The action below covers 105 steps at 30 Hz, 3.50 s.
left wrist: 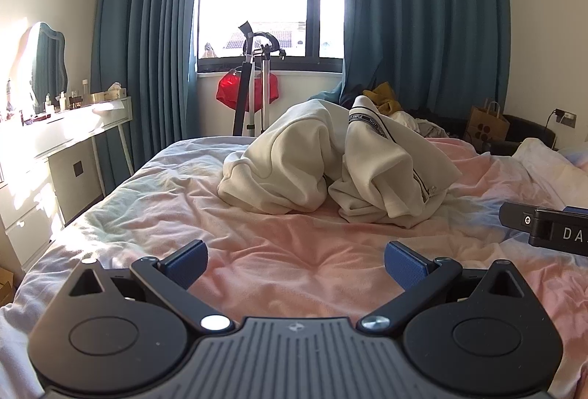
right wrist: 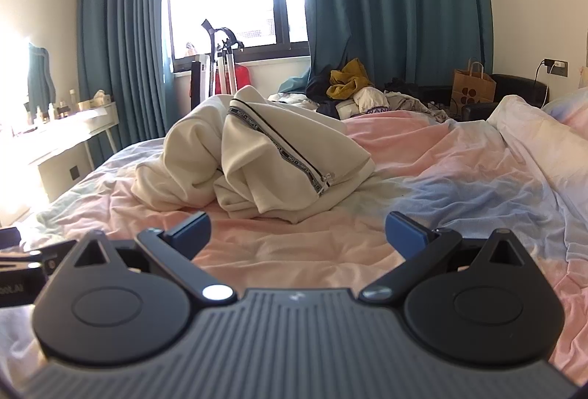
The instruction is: Fold clothes
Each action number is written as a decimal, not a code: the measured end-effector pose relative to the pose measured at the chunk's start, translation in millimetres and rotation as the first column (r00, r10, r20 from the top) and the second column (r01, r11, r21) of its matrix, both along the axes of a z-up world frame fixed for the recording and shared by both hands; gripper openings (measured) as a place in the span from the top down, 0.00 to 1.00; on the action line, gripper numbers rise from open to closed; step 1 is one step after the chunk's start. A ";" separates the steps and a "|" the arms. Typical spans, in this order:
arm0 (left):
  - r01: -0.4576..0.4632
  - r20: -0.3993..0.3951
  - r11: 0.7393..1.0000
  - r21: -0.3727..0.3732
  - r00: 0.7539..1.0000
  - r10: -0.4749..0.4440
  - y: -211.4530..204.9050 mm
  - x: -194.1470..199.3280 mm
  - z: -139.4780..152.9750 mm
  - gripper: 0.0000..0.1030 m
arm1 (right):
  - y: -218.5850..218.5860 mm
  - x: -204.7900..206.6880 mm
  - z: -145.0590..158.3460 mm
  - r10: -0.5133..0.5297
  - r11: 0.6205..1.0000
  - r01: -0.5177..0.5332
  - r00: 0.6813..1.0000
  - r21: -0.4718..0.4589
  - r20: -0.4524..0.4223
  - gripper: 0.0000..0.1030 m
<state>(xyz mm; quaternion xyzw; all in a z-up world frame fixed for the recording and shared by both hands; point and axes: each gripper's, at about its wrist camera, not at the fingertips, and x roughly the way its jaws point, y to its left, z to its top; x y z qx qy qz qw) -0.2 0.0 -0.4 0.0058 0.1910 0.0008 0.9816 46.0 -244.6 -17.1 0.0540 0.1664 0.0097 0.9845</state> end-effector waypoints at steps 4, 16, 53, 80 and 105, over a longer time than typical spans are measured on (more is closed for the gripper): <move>-0.001 0.005 1.000 -0.005 1.000 0.001 0.0 -1.0 -2.0 0.00 | 3.0 -0.7 -1.1 -0.002 1.000 0.002 1.000 -0.018 0.009 0.00; -0.001 -0.011 1.000 -0.013 1.000 0.001 2.6 2.4 -0.7 0.00 | 4.1 0.5 0.7 0.000 0.999 0.001 1.000 -0.042 0.011 0.00; 0.018 -0.017 1.000 0.002 1.000 -0.018 -0.2 0.4 -4.5 0.00 | 5.1 -1.1 0.7 0.002 0.999 -0.002 1.000 -0.037 -0.012 0.00; 0.054 -0.056 0.996 -0.068 0.997 -0.058 -73.3 274.7 8.6 0.00 | -47.3 62.0 -31.2 -0.098 0.984 0.119 0.984 0.135 -0.152 0.00; -0.008 -0.128 0.943 -0.334 0.991 -0.037 35.5 338.9 52.7 0.92 | -48.5 90.9 -66.1 -0.068 0.978 0.098 0.984 0.185 -0.162 0.00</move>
